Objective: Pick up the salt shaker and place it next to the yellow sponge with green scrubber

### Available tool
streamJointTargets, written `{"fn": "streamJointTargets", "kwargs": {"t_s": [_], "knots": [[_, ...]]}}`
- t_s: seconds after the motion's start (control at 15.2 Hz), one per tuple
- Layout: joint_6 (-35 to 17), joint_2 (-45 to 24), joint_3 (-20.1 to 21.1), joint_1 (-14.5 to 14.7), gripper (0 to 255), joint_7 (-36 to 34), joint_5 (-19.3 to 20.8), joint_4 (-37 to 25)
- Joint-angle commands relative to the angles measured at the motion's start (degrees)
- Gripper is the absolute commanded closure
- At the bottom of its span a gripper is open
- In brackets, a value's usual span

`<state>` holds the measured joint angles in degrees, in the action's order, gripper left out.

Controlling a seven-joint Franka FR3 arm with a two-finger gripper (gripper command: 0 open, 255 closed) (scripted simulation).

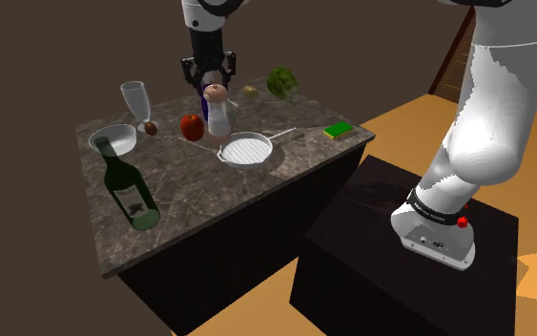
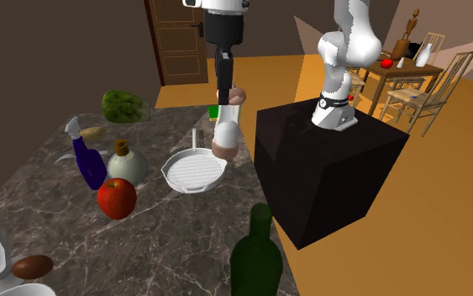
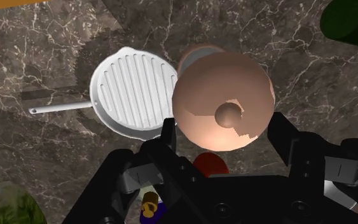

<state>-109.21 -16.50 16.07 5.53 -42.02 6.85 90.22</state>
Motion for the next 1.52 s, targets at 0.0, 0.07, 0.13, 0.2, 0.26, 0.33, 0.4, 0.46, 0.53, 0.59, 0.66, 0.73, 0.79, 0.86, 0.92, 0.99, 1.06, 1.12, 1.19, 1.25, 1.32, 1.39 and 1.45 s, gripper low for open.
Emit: {"fn": "streamJointTargets", "kwargs": {"t_s": [0.0,0.07,0.13,0.2,0.26,0.33,0.4,0.46,0.53,0.59,0.66,0.73,0.79,0.86,0.92,0.99,1.06,1.12,1.19,1.25,1.32,1.39,1.45], "knots": [[1.4,0.2,0.1,0.1,255,0.1,-0.1,-1.2],[2.2,0.2,0.1,0.1,255,0.1,-0.1,-2.0],[2.9,0.3,0.1,0.1,255,0.2,-0.1,-2.7],[3.7,0.3,0.1,0.1,255,0.2,-0.2,-3.4],[4.5,0.3,0.1,0.2,255,0.2,-0.2,-4.2],[5.3,0.3,0.1,0.2,255,0.3,-0.2,-5.0],[6.0,0.2,0.2,0.3,255,0.3,-0.2,-5.8],[6.8,0.2,0.2,0.3,255,0.4,-0.2,-6.6],[7.6,0.1,0.2,0.3,255,0.4,-0.2,-7.5],[8.4,0.1,0.2,0.4,255,0.4,-0.2,-8.4],[8.9,0.0,0.2,0.4,255,0.4,-0.2,-8.9],[8.0,1.9,-0.1,-0.6,255,1.6,-0.8,-6.3],[7.3,3.7,-0.4,-1.6,255,2.8,-1.4,-3.9],[6.6,5.4,-0.7,-2.5,255,4.0,-2.0,-1.6],[6.0,7.0,-1.1,-3.4,255,5.2,-2.6,0.5],[5.5,8.6,-1.5,-4.3,255,6.5,-3.1,2.5],[5.0,10.1,-2.0,-5.0,255,7.8,-3.6,4.5],[4.5,11.6,-2.5,-5.8,255,9.1,-4.1,6.3],[4.1,13.0,-3.1,-6.6,255,10.5,-4.5,8.0],[3.8,14.3,-3.6,-7.3,255,11.8,-5.0,9.6],[3.5,15.6,-4.2,-7.9,255,13.1,-5.3,11.2],[3.2,16.9,-4.9,-8.6,255,14.5,-5.7,12.6],[2.9,18.0,-5.5,-9.2,255,15.9,-6.0,14.0]]}}
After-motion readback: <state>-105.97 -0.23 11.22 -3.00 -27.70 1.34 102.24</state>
